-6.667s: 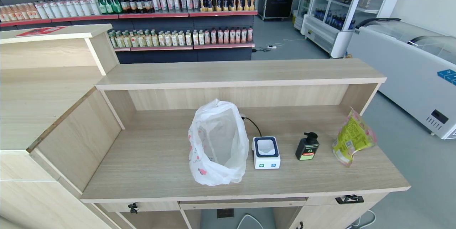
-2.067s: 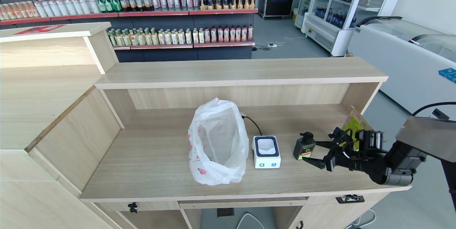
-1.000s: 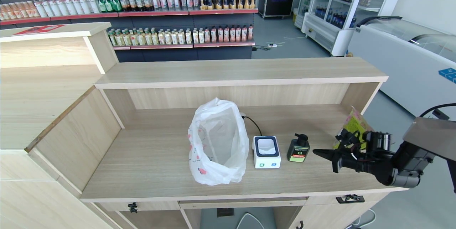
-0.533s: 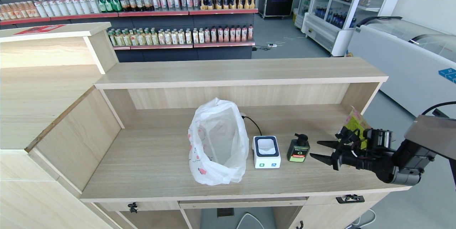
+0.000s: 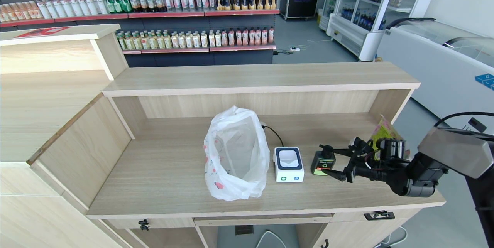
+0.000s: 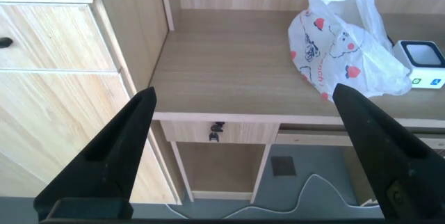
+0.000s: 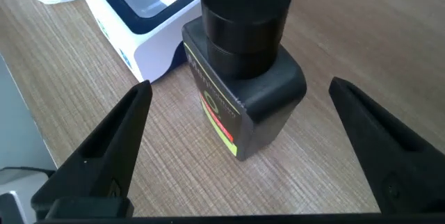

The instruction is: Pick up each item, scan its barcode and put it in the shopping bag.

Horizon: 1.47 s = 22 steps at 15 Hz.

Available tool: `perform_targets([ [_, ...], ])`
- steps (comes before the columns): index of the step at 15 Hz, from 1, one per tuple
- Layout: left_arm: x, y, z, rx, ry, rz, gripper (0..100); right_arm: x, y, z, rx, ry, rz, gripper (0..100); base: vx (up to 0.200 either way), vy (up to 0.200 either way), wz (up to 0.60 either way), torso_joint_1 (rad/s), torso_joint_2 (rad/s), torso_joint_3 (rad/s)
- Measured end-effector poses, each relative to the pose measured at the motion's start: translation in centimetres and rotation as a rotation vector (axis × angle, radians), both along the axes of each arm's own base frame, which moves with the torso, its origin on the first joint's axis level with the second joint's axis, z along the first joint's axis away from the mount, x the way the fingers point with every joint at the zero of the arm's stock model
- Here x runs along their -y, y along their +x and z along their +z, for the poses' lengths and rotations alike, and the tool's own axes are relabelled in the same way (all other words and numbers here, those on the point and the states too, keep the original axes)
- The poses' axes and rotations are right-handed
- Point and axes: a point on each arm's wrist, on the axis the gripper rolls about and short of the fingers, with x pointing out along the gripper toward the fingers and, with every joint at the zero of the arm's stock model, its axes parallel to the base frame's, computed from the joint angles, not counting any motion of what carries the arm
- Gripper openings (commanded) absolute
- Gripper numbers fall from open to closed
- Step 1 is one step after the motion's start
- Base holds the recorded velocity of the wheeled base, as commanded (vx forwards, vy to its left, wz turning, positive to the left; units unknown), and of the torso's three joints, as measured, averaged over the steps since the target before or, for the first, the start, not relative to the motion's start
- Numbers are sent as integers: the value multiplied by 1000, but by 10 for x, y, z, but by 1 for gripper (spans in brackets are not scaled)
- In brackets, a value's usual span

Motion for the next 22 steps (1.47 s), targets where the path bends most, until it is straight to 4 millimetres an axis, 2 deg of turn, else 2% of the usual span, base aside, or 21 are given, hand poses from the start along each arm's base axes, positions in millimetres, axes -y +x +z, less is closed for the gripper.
perform_targets([
  [8, 0, 0, 0, 0, 0, 0, 100, -13, 9, -17, 1, 13, 50, 100, 0, 0, 0, 0, 0, 0],
  [9, 0, 0, 0, 0, 0, 0, 100, -13, 9, -20, -4, 19, 61, 0, 0, 0, 0, 0, 0, 0],
  [14, 0, 0, 0, 0, 0, 0, 100, -13, 8, -24, -9, 18, 64, 0, 0, 0, 0, 0, 0, 0],
  [17, 0, 0, 0, 0, 0, 0, 100, -13, 7, -18, 40, 11, 64, 0, 0, 0, 0, 0, 0, 0],
  [20, 0, 0, 0, 0, 0, 0, 100, -12, -7, 0, 82, 4, 64, 0, 0, 0, 0, 0, 0, 0],
  [22, 0, 0, 0, 0, 0, 0, 100, -12, -25, 31, 101, 1, 67, 0, 0, 0, 0, 0, 0, 0],
])
